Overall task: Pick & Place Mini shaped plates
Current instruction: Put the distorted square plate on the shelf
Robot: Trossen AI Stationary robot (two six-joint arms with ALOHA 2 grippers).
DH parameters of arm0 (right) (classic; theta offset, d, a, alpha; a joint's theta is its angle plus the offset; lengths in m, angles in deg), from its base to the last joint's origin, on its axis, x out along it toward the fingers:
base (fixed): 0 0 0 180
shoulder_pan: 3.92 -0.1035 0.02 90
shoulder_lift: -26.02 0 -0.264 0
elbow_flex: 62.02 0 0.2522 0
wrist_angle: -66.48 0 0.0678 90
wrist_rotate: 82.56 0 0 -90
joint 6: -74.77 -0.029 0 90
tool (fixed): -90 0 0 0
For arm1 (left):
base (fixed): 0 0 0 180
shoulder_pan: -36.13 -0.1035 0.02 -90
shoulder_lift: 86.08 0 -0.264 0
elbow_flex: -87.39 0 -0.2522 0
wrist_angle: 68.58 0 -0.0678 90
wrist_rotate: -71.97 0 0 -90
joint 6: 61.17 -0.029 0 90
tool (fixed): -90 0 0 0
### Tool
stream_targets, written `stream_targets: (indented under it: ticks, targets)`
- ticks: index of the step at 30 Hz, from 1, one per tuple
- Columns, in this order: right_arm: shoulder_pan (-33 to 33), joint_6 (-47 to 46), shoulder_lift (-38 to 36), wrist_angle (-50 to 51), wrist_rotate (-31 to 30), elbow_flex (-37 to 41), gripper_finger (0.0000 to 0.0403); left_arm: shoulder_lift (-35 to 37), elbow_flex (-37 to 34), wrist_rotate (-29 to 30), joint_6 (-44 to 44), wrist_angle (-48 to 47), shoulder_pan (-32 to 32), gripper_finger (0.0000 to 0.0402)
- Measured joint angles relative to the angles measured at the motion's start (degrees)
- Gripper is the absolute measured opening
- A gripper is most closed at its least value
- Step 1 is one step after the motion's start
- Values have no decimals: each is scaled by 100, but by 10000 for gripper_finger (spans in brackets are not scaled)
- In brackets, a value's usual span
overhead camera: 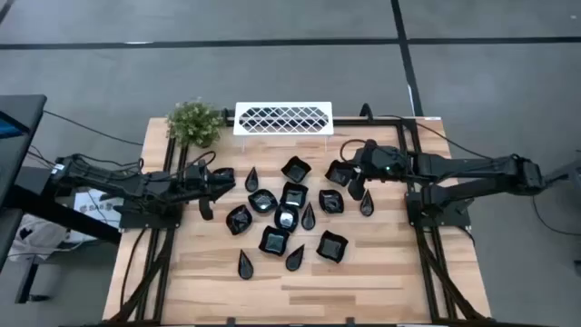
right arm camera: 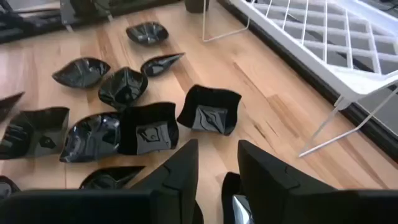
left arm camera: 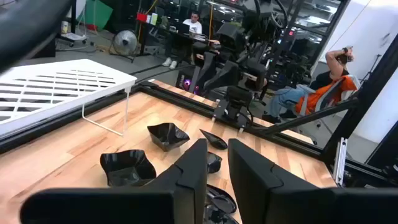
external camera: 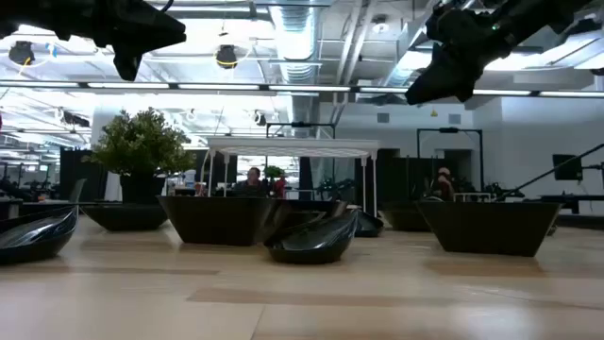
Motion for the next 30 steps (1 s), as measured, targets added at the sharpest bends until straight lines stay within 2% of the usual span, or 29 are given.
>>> stream_targets:
  ticks: [9,18,30]
  targets:
    - [2,-21,304,-22,-2,2,108,1,0,0,2,44,1,66]
    - [6,-724,503,23,-2,4,108,0,-2,-1,17,92,1,71]
    - [41,-866,498,-10,-112,4,108,-91,-7,-2,-24,87,1,159]
